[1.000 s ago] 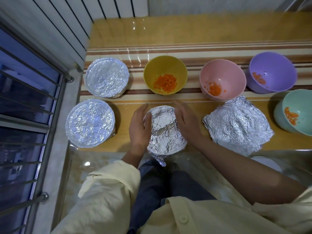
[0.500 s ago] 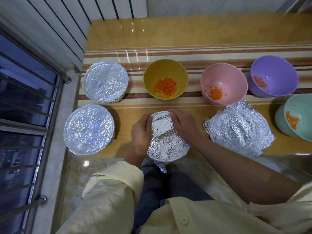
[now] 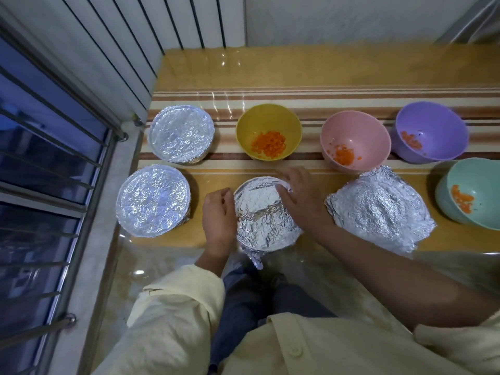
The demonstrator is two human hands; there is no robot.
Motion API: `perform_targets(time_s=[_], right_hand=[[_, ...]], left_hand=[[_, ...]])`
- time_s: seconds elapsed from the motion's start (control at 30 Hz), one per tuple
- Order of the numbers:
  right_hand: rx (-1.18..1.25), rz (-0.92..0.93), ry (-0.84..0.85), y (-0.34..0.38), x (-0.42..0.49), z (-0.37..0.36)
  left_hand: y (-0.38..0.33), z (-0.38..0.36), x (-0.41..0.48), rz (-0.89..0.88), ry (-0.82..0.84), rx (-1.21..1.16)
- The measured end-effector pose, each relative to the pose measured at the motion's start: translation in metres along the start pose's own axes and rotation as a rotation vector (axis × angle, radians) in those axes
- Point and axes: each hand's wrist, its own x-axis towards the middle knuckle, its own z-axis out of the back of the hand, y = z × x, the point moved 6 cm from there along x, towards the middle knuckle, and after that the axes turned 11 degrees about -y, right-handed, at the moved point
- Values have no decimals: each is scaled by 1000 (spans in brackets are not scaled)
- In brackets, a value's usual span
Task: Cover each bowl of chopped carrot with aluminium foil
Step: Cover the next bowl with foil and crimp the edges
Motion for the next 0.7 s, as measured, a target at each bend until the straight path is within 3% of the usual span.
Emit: perform_targets(time_s=[0.1, 0.2, 0.27, 0.4, 0.7], right_hand=[[79, 256, 110, 45, -26, 0], [-14, 434, 288, 67, -67, -21], [-111, 436, 361, 65, -84, -34], [-138, 377, 329, 62, -86, -34], [-108, 384, 290, 59, -87, -31]], left_hand=[[8, 14, -15, 66, -90, 11], [15, 23, -32, 139, -130, -13], [22, 27, -41, 187, -148, -46], [30, 38, -64, 246, -171, -123], [39, 22, -93, 406, 25, -263]])
